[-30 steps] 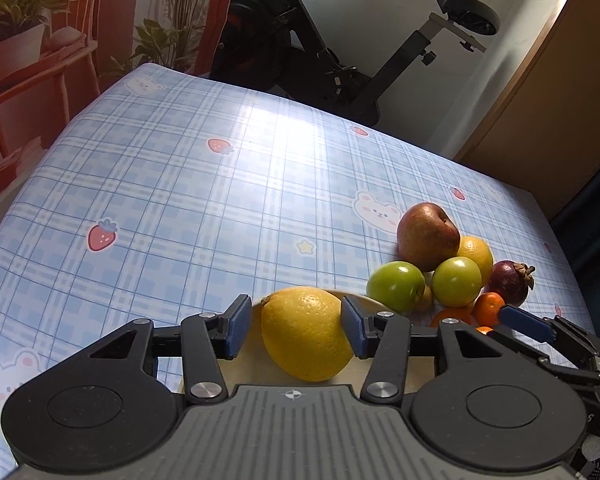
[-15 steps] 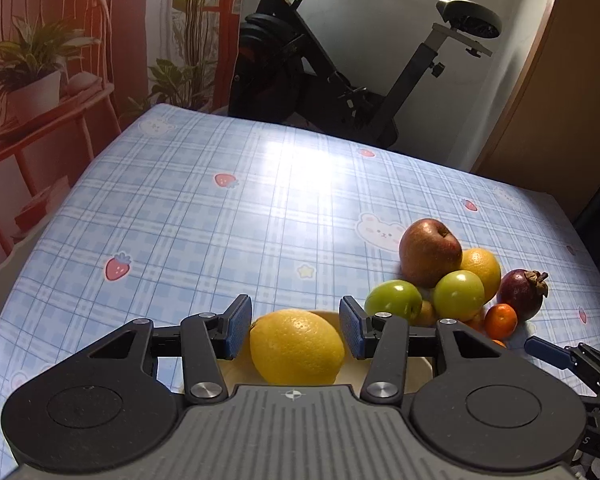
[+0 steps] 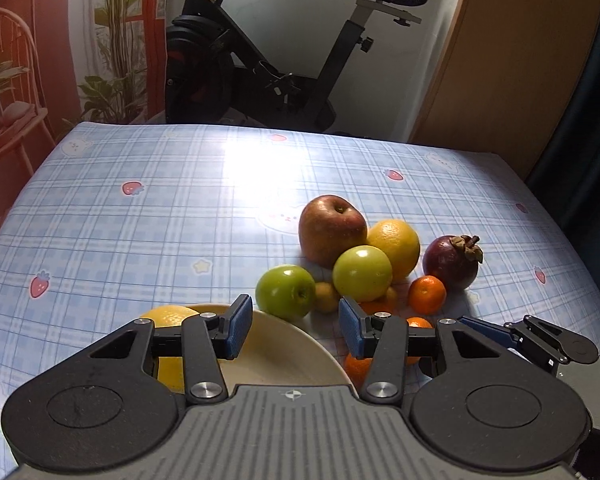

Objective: Organize fruits
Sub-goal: 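Open the right tool to release the lemon onto the plate, then close the left tool on an orange tangerine beside the pile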

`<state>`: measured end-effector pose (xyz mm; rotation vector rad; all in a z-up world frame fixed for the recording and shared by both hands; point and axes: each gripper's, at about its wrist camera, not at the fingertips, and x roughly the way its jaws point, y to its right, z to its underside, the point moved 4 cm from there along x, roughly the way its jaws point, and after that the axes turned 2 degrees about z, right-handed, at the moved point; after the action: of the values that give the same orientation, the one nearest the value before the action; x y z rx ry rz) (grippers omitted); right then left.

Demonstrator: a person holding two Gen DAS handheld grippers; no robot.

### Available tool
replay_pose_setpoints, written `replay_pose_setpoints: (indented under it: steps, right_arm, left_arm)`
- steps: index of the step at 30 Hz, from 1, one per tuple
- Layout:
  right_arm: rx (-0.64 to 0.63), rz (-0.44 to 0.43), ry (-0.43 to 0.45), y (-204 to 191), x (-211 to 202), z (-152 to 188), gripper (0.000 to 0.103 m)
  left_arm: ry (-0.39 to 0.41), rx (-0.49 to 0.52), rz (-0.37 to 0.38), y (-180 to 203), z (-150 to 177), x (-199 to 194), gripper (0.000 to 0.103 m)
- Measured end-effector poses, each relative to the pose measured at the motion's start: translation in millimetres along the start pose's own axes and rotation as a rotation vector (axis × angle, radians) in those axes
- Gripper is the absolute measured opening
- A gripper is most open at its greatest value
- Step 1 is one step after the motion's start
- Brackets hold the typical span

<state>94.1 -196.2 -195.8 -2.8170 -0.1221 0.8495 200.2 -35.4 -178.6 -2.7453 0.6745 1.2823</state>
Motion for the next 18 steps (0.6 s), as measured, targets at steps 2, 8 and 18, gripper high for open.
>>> replay_pose_setpoints:
  steps: [2,8,18]
  right_arm:
    - [0.007,0.004,0.004,2,0,0,0.058]
    - [0.03,0.019,0.024,9,-1,-2,0.052]
    - [0.133,0.086,-0.002,24,18,-14,0.04]
  left_arm:
    - [-0.008,0.012,0.008,5,1,2,0.049]
    - [-0.026,0.076,0.024,21,9,9,0.045]
    - [-0.029,0.093,0.046,30,16,17,0.045]
